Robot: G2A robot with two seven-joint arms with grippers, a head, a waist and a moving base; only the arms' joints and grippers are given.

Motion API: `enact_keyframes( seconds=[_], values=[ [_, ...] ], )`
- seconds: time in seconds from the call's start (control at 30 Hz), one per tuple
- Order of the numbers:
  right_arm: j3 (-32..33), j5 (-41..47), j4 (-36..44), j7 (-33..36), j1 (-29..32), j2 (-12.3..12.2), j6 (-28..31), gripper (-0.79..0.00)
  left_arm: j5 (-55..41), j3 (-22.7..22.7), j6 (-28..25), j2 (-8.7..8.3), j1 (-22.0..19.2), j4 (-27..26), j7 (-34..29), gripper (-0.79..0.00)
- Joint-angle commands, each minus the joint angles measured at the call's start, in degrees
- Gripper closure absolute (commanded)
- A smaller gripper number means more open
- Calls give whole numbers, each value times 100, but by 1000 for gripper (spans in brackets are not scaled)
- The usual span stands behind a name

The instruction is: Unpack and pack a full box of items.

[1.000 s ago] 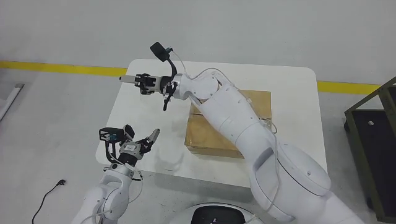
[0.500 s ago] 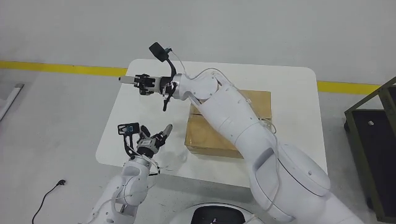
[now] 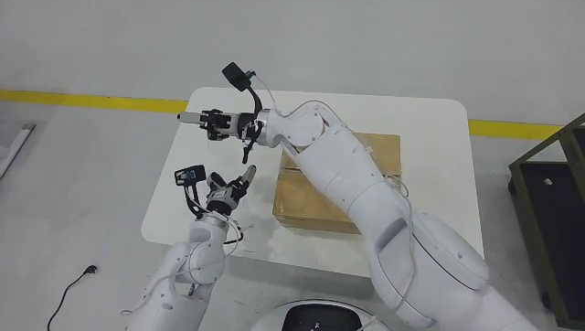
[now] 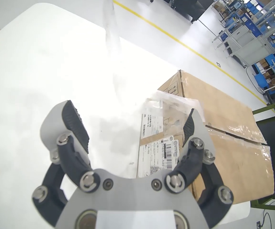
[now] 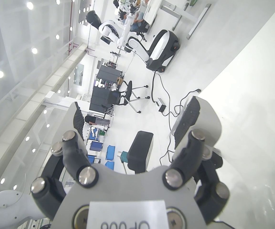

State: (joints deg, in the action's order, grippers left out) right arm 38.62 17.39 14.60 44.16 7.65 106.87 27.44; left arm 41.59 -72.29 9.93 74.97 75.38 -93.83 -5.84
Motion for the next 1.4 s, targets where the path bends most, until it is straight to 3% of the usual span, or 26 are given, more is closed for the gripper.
enact_keyframes(
  seconds=[0.0,0.2,0.27,0.3,0.33,0.37,0.47,0.5,0.53,0.73,0.77,0.87,1.1,1.13,1.2,1.23,1.27,1.37],
  values=[
    [21,-22,9,20,6,3,-10,-757,-78,-21,31,11,-52,40,10,-785],
    [72,-114,17,86,17,13,-47,-542,-39,5,84,45,-166,243,168,-757],
    [88,-144,23,96,19,18,-57,-462,-9,19,69,55,-211,301,221,-533],
    [98,-156,24,98,19,21,-61,-437,-10,26,60,61,-233,331,237,-517],
    [109,-160,27,109,24,24,-68,-391,2,33,63,66,-257,358,256,-379],
    [117,-175,27,117,25,27,-77,-382,21,42,57,71,-278,378,283,-302],
    [143,-212,22,121,37,34,-87,-388,53,56,54,87,-327,443,356,-172],
    [152,-227,17,128,37,35,-92,-388,61,61,47,92,-343,468,382,-52],
    [163,-236,13,125,38,35,-94,-388,63,61,53,97,-359,495,411,0],
    [224,-320,-12,127,40,29,-106,-416,87,89,77,130,-400,558,526,0],
    [231,-329,-15,128,39,27,-109,-453,99,90,77,132,-402,559,535,0],
    [273,-381,-30,115,12,12,-114,-674,174,70,109,138,-392,589,566,0],
    [409,-518,-148,-14,-128,-108,-49,-785,359,-108,157,120,-320,644,560,0],
    [428,-539,-155,-25,-138,-129,-36,-785,378,-138,159,117,-310,650,553,-102],
    [478,-566,-186,-68,-155,-180,-5,-785,407,-210,166,108,-290,665,523,-160],
    [504,-577,-196,-90,-156,-207,15,-785,435,-240,168,103,-283,669,491,-296],
    [529,-588,-214,-110,-150,-235,33,-785,473,-269,194,97,-276,673,431,-785],
    [594,-620,-236,-116,-64,-318,103,-785,740,-342,155,69,-266,622,317,-785]
  ],
)
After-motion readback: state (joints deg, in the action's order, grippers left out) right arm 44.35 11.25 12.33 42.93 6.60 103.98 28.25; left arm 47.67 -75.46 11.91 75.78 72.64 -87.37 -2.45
